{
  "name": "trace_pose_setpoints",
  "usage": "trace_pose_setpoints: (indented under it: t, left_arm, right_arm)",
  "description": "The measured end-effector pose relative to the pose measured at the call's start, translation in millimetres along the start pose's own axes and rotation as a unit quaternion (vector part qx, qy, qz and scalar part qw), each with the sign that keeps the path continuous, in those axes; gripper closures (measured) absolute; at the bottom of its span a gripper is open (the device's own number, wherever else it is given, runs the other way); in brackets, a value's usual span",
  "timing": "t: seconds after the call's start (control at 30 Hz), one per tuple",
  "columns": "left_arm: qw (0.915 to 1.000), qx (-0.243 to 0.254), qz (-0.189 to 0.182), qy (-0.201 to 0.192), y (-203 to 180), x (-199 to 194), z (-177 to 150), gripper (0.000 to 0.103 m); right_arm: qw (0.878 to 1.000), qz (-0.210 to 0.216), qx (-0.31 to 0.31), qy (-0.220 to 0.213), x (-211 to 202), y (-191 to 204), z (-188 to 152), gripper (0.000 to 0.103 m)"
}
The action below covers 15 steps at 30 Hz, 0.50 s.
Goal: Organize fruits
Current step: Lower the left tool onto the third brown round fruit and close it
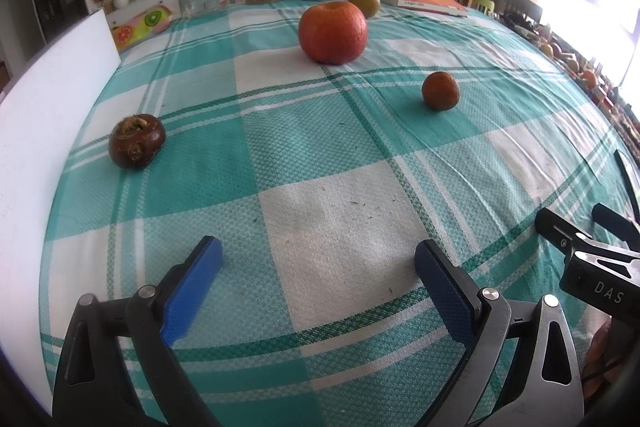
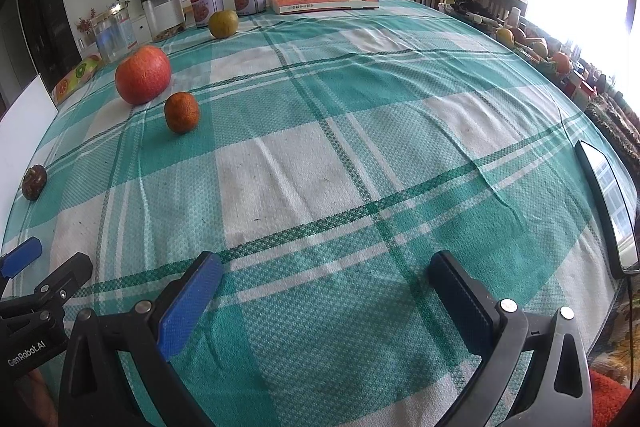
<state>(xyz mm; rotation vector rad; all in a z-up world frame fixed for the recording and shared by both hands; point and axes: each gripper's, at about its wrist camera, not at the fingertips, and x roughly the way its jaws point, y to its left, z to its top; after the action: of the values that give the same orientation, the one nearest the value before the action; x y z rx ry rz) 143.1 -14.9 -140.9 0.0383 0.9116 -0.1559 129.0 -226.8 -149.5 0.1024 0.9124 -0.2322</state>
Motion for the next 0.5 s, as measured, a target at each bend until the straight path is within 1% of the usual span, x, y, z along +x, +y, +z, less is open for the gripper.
trace_pose_setpoints:
  t: [0.07, 0.1, 0.13, 0.17, 0.23, 0.27, 0.3, 0.33, 0.4, 0.5]
  left_arm:
    - [0.9994, -0.015, -0.03, 0.0, 10, -7, -3, 0.005]
    - [0.9985, -0.034, -0.042, -0.005, 21, -12, -3, 0.005]
    - [0.9973, -0.056, -0.046, -0.015, 34, -18, -3, 0.005]
    - [0.9959, -0.076, -0.041, -0.027, 48, -22, 1, 0.005]
    - [0.9928, -0.114, -0.005, -0.038, 79, -23, 14, 0.006]
    - [0.9902, -0.135, 0.014, -0.033, 95, -19, 23, 0.006]
    - [0.988, -0.151, 0.02, -0.025, 108, -12, 31, 0.006]
    - [0.987, -0.159, 0.021, -0.015, 117, -3, 38, 0.006]
    - [0.9861, -0.16, 0.043, 0.007, 126, 17, 47, 0.007]
    - [0.9871, -0.146, 0.064, 0.009, 125, 35, 53, 0.007]
  right_arm:
    - [1.0, 0.001, 0.001, 0.0, 0, 0, 0, 0.0]
    - [1.0, 0.001, 0.001, 0.0, 0, 0, 0, 0.0]
    - [1.0, 0.002, 0.001, -0.001, 0, 0, 0, 0.0]
    - [1.0, 0.002, 0.002, -0.001, 0, 0, 0, 0.0]
    - [1.0, 0.0, 0.0, 0.0, 1, 0, 0, 0.0]
    - [1.0, -0.001, 0.0, 0.0, 1, 1, 0, 0.0]
    - [1.0, -0.001, -0.001, 0.001, 1, 1, 0, 0.0]
    - [1.0, -0.001, 0.0, 0.001, 1, 1, 0, 0.0]
    - [1.0, -0.001, 0.0, 0.0, 1, 1, 0, 0.0]
    - [1.0, 0.0, 0.0, 0.0, 1, 0, 0, 0.0]
